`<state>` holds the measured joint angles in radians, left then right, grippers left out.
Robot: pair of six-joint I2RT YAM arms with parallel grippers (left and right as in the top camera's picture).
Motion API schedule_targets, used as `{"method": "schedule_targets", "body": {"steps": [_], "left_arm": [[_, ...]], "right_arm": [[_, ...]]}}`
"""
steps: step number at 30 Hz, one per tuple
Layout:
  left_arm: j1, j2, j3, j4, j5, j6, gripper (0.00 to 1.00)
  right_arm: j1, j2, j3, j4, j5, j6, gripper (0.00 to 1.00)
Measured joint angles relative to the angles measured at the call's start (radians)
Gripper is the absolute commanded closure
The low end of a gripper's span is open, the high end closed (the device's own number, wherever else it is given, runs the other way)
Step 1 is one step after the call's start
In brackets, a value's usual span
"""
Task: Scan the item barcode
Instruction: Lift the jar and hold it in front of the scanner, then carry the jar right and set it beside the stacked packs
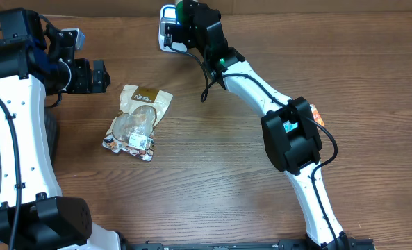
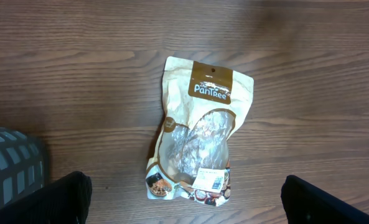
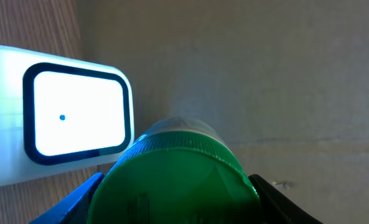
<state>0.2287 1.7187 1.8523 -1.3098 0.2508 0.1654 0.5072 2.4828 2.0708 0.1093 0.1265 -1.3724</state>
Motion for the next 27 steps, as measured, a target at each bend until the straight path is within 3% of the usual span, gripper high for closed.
{"method": "schedule_targets", "body": {"steps": [20, 27], "left_arm": [[0.0, 0.0, 0.0, 0.0, 0.0, 0.0, 0.0], [0.0, 0.0, 0.0, 0.0, 0.0, 0.0, 0.0]], "right_arm": [[0.01, 0.0, 0.0, -0.003, -0.03, -0.002, 0.46], [0.016, -0.042, -0.002, -0.11, -0.045, 0.248, 0.46]]}}
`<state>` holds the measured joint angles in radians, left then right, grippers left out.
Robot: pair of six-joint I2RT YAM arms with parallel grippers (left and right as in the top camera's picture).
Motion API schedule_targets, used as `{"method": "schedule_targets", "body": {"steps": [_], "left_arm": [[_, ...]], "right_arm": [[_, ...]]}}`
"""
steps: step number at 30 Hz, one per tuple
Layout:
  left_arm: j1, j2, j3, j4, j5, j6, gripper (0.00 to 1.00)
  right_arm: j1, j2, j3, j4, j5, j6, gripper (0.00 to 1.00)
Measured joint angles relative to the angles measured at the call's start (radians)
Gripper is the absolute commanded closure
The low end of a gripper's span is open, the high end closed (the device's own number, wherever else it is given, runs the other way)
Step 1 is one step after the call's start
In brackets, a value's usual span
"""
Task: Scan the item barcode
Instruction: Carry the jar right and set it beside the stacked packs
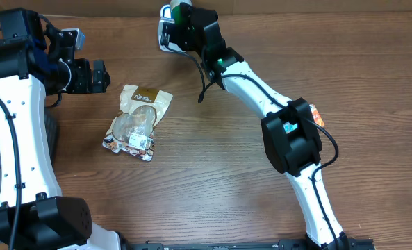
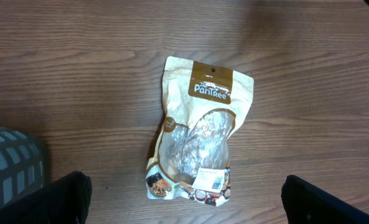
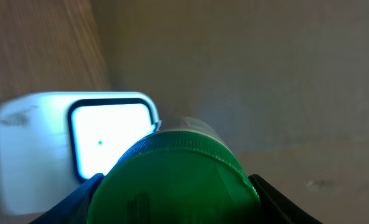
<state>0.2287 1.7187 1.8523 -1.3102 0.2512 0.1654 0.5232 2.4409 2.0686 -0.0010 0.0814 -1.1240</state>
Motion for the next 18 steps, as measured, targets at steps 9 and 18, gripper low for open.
{"method": "schedule_targets", "body": {"steps": [9, 18], "left_arm": [[0.0, 0.0, 0.0, 0.0, 0.0, 0.0, 0.0], [0.0, 0.0, 0.0, 0.001, 0.0, 0.0, 0.0]], "right_arm": [[0.005, -0.307, -0.001, -0.464, -0.107, 0.522, 0.46], [-0.004, -0.566, 0.018, -1.099, -0.187, 0.986, 0.49]]}}
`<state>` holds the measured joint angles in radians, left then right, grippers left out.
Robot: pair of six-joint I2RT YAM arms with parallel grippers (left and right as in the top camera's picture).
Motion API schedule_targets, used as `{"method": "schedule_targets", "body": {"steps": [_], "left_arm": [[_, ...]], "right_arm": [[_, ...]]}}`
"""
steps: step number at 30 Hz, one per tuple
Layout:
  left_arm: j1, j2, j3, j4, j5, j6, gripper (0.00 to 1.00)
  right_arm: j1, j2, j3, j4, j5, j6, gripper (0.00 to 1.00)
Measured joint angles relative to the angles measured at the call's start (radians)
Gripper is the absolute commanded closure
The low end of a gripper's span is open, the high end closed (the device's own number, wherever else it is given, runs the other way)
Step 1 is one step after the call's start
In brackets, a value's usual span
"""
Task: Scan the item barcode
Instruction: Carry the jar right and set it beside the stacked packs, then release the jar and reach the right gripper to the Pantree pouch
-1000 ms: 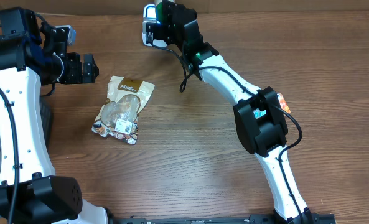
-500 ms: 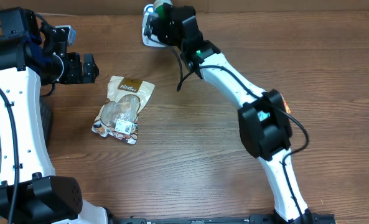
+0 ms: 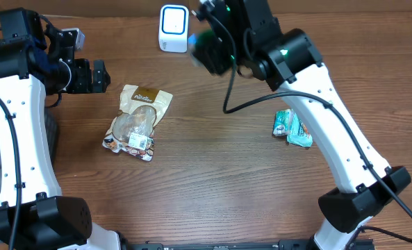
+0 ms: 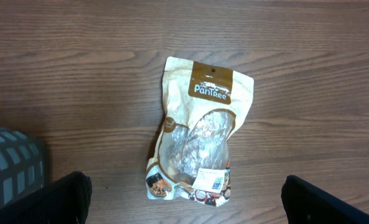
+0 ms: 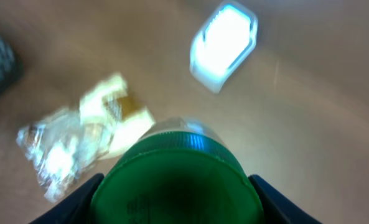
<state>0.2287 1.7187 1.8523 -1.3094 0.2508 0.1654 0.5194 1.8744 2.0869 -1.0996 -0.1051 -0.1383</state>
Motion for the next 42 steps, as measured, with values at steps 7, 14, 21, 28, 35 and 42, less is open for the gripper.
{"method": "schedule_targets", "body": {"steps": [7, 14, 21, 28, 35, 42], "left_arm": [[0.0, 0.0, 0.0, -0.001, 0.0, 0.0, 0.0], [0.0, 0.0, 0.0, 0.0, 0.0, 0.0, 0.0], [0.0, 0.0, 0.0, 0.0, 0.0, 0.0, 0.0], [0.0, 0.0, 0.0, 0.0, 0.0, 0.0, 0.01], [0.0, 0.0, 0.0, 0.0, 0.0, 0.0, 0.0], [0.0, 0.0, 0.0, 0.0, 0.0, 0.0, 0.0]], "right_arm": [[-0.043, 0.087, -0.164, -0.219, 0.0, 0.163, 0.51], [-0.146, 0.149, -0.39, -0.15, 0.042, 0.254, 0.57], [-0.288, 0.15, -0.397, -0.143, 0.095, 0.276, 0.54], [-0.327, 0.15, -0.418, -0.055, 0.114, 0.277, 0.49], [-0.327, 0.15, -0.446, -0.078, 0.114, 0.277, 0.11], [-0.327, 0.15, -0.393, -0.208, 0.121, 0.276, 0.0]]}}
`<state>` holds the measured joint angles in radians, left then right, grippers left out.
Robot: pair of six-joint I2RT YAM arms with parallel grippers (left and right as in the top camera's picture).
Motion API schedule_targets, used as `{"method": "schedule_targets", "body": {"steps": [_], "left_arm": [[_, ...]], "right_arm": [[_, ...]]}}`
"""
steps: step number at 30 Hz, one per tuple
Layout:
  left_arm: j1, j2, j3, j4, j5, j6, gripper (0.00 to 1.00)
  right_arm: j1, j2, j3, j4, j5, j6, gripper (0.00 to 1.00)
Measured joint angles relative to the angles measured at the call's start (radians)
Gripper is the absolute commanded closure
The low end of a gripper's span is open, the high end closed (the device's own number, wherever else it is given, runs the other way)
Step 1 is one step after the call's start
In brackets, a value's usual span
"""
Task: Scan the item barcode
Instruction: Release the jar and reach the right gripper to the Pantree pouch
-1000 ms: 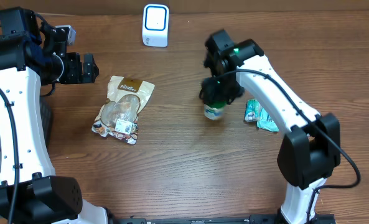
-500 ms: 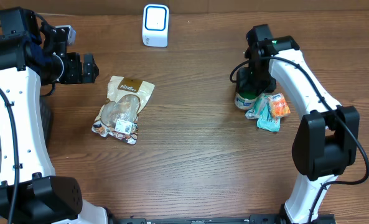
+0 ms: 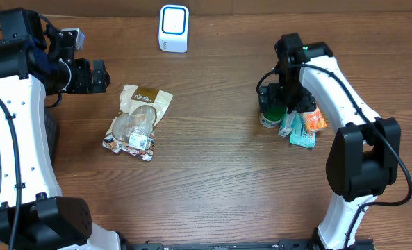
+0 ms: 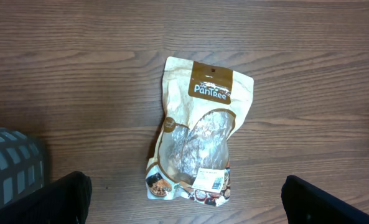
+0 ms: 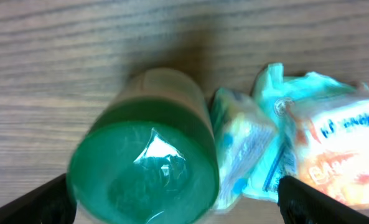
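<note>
A bottle with a green lid (image 3: 267, 115) (image 5: 144, 174) stands upright on the wooden table at the right. My right gripper (image 3: 276, 103) (image 5: 175, 194) hovers just above it, open, with the fingers spread wide on either side of the lid. The white scanner (image 3: 173, 28) with its lit face stands at the table's far edge, well to the left of the bottle. My left gripper (image 3: 103, 76) (image 4: 187, 200) is open and empty, held above a tan PanTree pouch (image 3: 137, 121) (image 4: 201, 137).
Teal and orange snack packets (image 3: 303, 128) (image 5: 296, 149) lie touching the bottle's right side. The pouch lies flat at centre left with a white label near its lower end. A dark grey ribbed object (image 4: 10, 165) sits at the left edge.
My right gripper was shut on the green-lidded bottle, up in the air right of the scanner. Now the bottle stands beside the snack packets and the gripper is open above it. The left arm is unmoved.
My right gripper first held the bottle right in front of the scanner's lit face, and still did a moment later, slightly shifted. Then it had the bottle away from the scanner, over the table. Now the bottle stands at the right, let go.
</note>
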<state>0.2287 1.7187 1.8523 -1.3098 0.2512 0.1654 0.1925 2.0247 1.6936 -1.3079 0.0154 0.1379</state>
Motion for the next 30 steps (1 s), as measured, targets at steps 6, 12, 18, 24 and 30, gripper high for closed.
{"method": "schedule_targets", "body": {"steps": [6, 12, 18, 24, 30], "left_arm": [[0.0, 0.0, 0.0, 0.0, 0.0, 0.0, 0.0], [0.0, 0.0, 0.0, 0.0, 0.0, 0.0, 0.01], [0.0, 0.0, 0.0, 0.0, 0.0, 0.0, 0.0], [0.0, 0.0, 0.0, 0.0, 0.0, 0.0, 0.0], [0.0, 0.0, 0.0, 0.0, 0.0, 0.0, 0.0]], "right_arm": [[0.0, 0.0, 0.222, -0.102, -0.082, 0.023, 0.0], [0.013, -0.002, 0.285, 0.044, -0.419, 0.061, 0.0], [0.117, -0.002, 0.234, 0.27, -0.545, 0.169, 0.0], [0.294, 0.01, 0.118, 0.491, -0.494, 0.38, 0.14], [0.409, 0.1, 0.06, 0.693, -0.477, 0.562, 0.25]]}}
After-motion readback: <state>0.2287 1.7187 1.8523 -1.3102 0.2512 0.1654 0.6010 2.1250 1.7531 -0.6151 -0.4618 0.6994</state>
